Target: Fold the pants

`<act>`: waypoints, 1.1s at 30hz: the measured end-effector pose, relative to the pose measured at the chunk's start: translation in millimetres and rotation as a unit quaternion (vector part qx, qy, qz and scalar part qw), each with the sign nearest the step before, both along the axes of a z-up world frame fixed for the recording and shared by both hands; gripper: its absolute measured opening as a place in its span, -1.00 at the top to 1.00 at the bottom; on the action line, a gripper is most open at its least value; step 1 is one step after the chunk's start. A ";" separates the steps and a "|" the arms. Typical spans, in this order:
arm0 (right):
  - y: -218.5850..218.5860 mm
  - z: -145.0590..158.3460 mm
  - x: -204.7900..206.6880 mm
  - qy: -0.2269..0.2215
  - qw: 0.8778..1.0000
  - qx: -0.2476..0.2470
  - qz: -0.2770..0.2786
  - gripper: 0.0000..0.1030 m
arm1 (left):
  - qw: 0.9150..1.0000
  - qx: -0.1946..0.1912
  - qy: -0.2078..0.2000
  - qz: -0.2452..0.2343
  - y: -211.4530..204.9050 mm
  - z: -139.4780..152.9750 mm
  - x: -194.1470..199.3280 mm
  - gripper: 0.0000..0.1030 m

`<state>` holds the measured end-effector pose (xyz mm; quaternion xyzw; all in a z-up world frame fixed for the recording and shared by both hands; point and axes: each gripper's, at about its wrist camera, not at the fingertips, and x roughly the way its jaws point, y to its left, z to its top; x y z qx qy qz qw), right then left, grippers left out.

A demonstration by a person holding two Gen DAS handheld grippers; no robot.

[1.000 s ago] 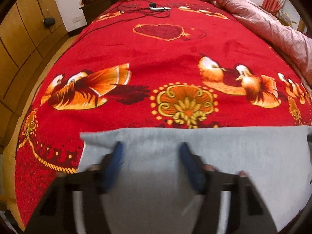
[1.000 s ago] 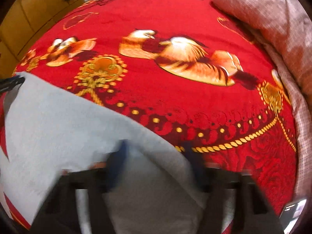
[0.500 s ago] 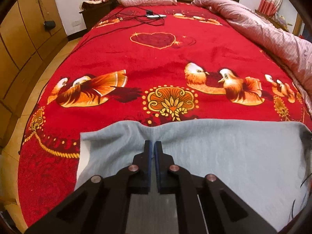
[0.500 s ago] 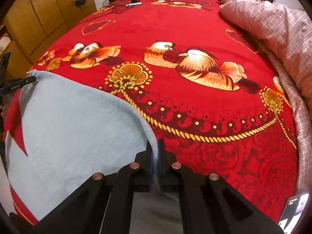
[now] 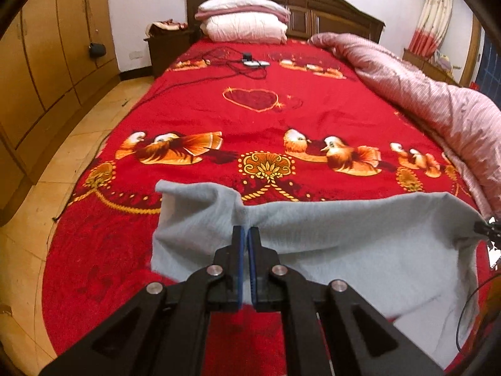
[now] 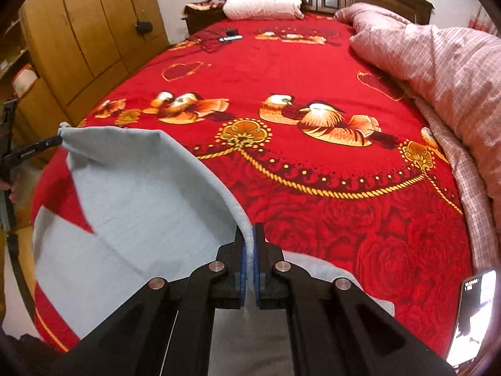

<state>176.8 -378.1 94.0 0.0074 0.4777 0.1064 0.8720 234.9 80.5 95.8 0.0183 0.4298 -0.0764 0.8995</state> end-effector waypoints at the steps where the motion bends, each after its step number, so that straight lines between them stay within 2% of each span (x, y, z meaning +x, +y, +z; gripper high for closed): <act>1: 1.0 2.1 -5.1 -0.003 1.000 0.001 0.000 0.91 | 1.000 -0.001 -0.004 0.001 1.7 3.1 -6.5 0.95; 8: 10.4 23.2 -56.6 -0.037 0.999 0.013 0.001 0.91 | 0.999 -0.011 -0.038 0.011 14.5 25.5 -65.4 0.95; 15: 12.3 24.4 -107.5 -0.052 0.999 0.017 0.001 0.91 | 0.998 -0.021 -0.049 0.031 34.8 26.2 -126.4 0.95; 21: 21.4 1.9 -140.9 -0.037 0.999 0.016 0.005 0.91 | 0.998 -0.026 -0.036 0.048 41.4 5.2 -169.9 0.95; 29: 29.0 -42.3 -162.7 0.005 1.000 0.018 -0.010 0.91 | 0.998 -0.022 0.003 0.064 43.2 -34.8 -193.1 0.94; 32: 28.9 -54.5 -164.9 0.016 1.000 0.007 -0.023 0.91 | 0.997 -0.007 0.022 0.071 41.1 -48.2 -198.0 0.93; 33: 29.2 -58.7 -165.6 0.020 0.999 0.004 -0.028 0.85 | 0.997 -0.003 0.025 0.074 39.7 -51.8 -200.8 0.92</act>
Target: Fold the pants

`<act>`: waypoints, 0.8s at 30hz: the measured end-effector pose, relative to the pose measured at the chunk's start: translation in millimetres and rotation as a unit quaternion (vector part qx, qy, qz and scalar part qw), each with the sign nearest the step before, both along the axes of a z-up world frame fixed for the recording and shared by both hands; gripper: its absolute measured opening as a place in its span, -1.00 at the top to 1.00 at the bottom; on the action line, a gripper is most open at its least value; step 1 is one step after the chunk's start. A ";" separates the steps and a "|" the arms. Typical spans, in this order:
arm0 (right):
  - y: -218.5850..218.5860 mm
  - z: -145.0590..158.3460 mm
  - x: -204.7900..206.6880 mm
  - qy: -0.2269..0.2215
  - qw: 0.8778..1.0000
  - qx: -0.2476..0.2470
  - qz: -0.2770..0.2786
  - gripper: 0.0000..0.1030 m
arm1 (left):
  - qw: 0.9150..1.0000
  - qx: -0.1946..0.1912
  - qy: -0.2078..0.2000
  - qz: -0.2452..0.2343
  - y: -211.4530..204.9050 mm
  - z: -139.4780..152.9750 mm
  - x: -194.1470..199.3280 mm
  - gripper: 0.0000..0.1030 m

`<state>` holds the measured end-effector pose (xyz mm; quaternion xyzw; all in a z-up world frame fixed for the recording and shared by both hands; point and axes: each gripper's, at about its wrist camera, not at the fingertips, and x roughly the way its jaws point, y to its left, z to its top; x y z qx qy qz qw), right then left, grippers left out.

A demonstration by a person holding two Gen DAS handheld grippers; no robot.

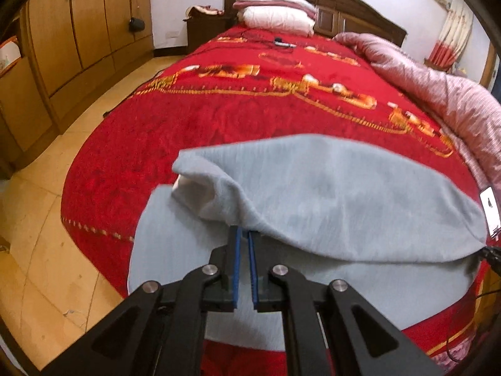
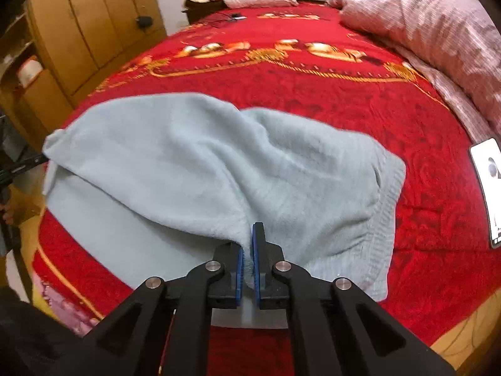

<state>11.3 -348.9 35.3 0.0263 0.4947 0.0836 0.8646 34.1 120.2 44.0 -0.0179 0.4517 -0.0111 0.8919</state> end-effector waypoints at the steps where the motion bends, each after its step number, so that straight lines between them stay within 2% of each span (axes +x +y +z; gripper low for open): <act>1: 0.3 -2.5 -0.2 0.003 1.000 -0.002 -0.003 0.81 | 1.000 0.001 0.003 0.001 -1.3 -1.9 0.0 0.85; 5: 0.3 -10.5 -5.8 0.006 1.000 -0.004 -0.021 0.74 | 1.000 0.000 0.019 0.006 -5.8 -9.6 -5.0 0.56; 7: 0.4 -10.6 -9.7 0.003 1.000 0.002 -0.028 0.63 | 1.000 0.001 0.021 0.007 -7.6 -11.7 -8.2 0.39; 10: -1.7 -10.2 -16.5 0.002 0.999 0.018 -0.040 0.45 | 1.000 0.000 0.025 0.010 -10.5 -13.8 -11.0 0.30; 12: -0.8 -9.3 -19.5 0.002 0.999 0.020 -0.046 0.40 | 1.000 -0.006 0.027 0.010 -12.3 -14.1 -12.4 0.26; 19: -1.4 -4.1 -26.9 0.009 0.997 0.029 -0.067 0.32 | 1.000 -0.007 0.024 0.011 -18.5 -11.2 -17.6 0.12; 24: -8.5 -0.2 -32.1 0.013 0.994 0.046 -0.098 0.32 | 0.999 -0.026 0.023 0.011 -18.8 -7.9 -21.1 0.04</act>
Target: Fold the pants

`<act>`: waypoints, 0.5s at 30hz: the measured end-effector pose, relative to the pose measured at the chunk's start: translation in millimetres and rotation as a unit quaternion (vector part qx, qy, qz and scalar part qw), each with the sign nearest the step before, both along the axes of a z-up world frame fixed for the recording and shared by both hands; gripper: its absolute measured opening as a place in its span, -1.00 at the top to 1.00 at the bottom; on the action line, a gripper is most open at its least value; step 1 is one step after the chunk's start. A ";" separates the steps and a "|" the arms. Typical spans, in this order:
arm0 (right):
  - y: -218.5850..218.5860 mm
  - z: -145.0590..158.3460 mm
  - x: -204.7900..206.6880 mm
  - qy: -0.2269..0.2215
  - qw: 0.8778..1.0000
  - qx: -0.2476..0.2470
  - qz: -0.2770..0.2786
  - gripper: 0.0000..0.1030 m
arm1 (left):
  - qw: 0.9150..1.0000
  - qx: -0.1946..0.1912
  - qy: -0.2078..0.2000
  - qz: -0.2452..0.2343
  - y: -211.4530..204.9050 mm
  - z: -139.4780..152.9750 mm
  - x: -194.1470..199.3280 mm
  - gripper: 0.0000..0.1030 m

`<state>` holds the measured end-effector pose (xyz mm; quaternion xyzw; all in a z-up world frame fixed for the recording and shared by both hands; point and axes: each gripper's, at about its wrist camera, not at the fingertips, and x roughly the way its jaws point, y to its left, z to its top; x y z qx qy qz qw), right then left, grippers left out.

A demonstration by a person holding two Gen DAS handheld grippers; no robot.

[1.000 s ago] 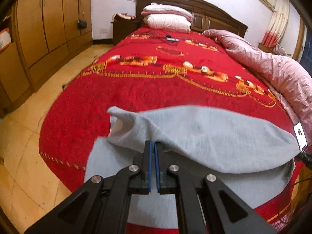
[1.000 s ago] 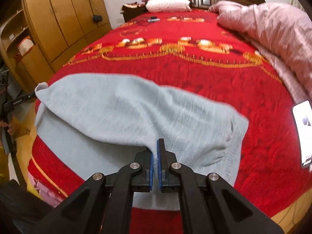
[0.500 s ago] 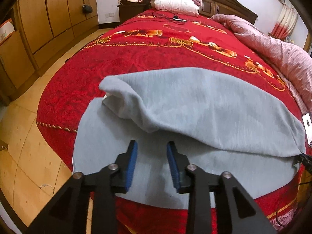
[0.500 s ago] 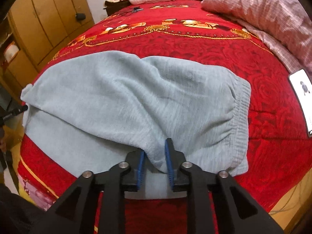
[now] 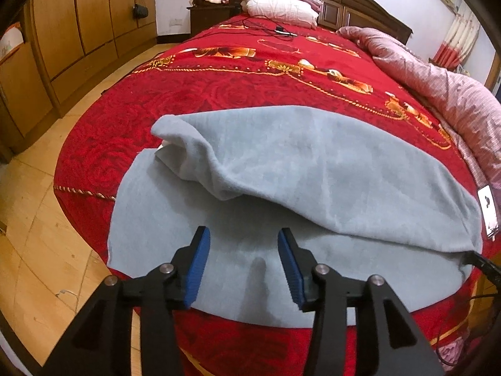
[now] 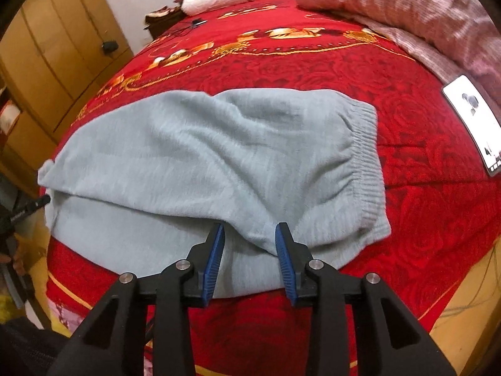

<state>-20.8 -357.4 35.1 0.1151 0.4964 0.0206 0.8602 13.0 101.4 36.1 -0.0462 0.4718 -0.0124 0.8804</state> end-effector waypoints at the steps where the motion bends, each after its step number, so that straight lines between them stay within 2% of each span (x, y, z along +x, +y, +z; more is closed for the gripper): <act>1: -1.5 1.7 -1.9 -0.001 1.000 0.001 -0.008 0.32 | 1.000 -0.006 -0.001 0.001 0.4 1.2 -1.1 -0.02; 4: -6.3 5.0 -4.8 -0.001 1.000 0.005 -0.027 0.28 | 1.000 -0.022 -0.005 0.004 1.4 5.3 -4.1 -0.12; 9: -20.4 7.4 -9.4 -0.003 0.997 0.034 -0.063 0.23 | 0.998 -0.057 -0.013 0.004 1.7 12.4 -6.7 -0.18; 12: -30.1 9.2 -11.1 -0.002 0.995 0.049 -0.089 0.08 | 0.998 -0.066 -0.015 0.006 0.4 12.6 -6.0 -0.21; 15: -41.3 8.4 -12.1 -0.005 0.990 0.086 -0.107 0.07 | 0.997 -0.074 -0.006 0.010 -0.5 7.4 -1.3 -0.21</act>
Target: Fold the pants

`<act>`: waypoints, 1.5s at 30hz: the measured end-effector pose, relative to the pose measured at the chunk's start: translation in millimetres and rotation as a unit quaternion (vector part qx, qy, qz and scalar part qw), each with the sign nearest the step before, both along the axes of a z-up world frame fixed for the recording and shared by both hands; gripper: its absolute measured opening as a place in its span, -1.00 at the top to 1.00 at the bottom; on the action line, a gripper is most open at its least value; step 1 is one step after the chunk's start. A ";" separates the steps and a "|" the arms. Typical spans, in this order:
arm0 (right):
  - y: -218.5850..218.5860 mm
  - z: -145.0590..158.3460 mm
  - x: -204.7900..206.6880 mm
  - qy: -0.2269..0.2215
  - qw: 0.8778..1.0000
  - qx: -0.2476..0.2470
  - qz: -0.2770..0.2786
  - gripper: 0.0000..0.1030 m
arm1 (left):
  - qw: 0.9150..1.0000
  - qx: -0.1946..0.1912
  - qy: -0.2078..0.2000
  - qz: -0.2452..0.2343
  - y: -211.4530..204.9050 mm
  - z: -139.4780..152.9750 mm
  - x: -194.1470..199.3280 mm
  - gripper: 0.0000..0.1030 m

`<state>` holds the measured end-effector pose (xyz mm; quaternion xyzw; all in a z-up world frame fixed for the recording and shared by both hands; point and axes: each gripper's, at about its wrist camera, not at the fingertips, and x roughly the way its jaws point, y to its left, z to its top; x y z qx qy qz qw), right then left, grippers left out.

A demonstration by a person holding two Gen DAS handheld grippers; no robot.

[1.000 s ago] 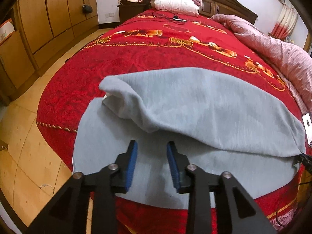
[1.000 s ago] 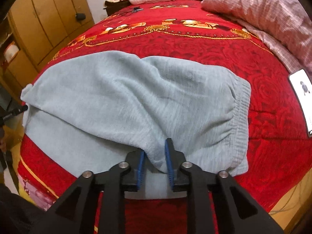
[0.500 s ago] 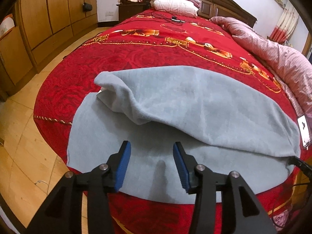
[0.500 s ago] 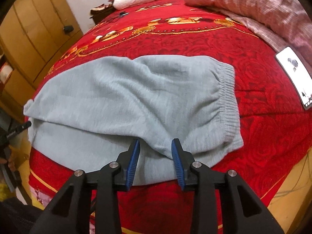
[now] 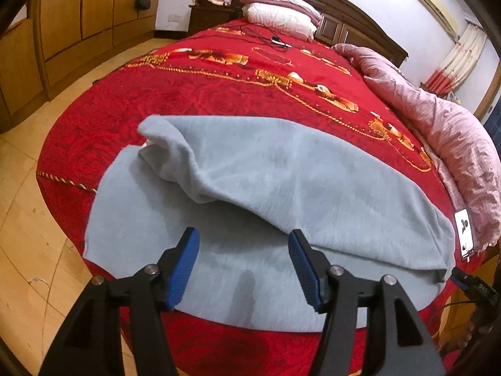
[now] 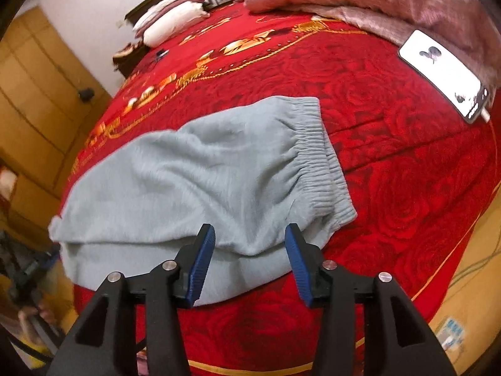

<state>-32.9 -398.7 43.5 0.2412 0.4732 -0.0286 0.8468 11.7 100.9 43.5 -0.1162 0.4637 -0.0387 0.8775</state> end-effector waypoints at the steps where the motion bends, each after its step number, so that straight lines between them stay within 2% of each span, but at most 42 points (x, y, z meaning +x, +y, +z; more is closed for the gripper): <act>1: -2.5 -0.5 0.1 0.000 1.000 0.008 -0.004 0.07 | 1.000 -0.005 0.001 0.000 -0.3 -0.9 1.3 -0.21; 7: -19.7 -5.3 1.8 0.002 0.998 0.050 -0.043 0.07 | 0.999 -0.051 0.000 0.003 -3.8 -5.6 17.4 -0.21; 13: -27.8 -14.0 7.6 0.008 0.994 0.086 -0.063 0.07 | 0.999 -0.049 0.001 0.000 -17.1 -11.7 34.8 -0.20; 21: -33.0 -22.7 -3.4 0.022 0.991 0.097 -0.092 0.07 | 0.999 -0.031 0.008 0.002 -25.5 -24.0 46.3 -0.17; 27: -41.2 -26.3 0.7 0.015 0.989 0.104 -0.107 0.07 | 1.000 -0.026 0.008 0.001 -25.3 -27.7 49.3 -0.15; 32: -35.9 -19.5 9.0 0.000 0.992 0.074 -0.101 0.11 | 1.000 -0.022 0.007 0.007 -24.3 -28.9 50.5 0.02; 34: -33.4 -16.6 10.4 -0.006 0.993 0.061 -0.098 0.30 | 1.000 -0.022 0.005 0.006 -23.7 -28.3 49.9 0.17; 37: -33.6 -12.1 8.4 -0.017 0.993 0.062 -0.099 0.34 | 1.000 -0.029 0.006 0.002 -22.8 -27.9 49.2 0.32; 39: -33.3 -8.0 5.8 -0.032 0.993 0.062 -0.100 0.34 | 1.000 -0.028 0.005 0.000 -23.4 -27.5 48.6 0.33; 42: -31.9 -12.7 9.5 -0.013 0.994 0.055 -0.094 0.34 | 1.000 -0.023 0.007 -0.002 -25.2 -29.7 51.8 0.34; 44: -33.1 -20.6 13.6 -0.002 0.994 0.061 -0.094 0.34 | 1.000 -0.024 0.007 -0.004 -25.7 -31.6 54.7 0.53; 45: -33.8 -23.5 15.4 0.002 0.994 0.062 -0.094 0.37 | 1.000 -0.027 0.007 -0.005 -25.7 -31.6 55.3 0.77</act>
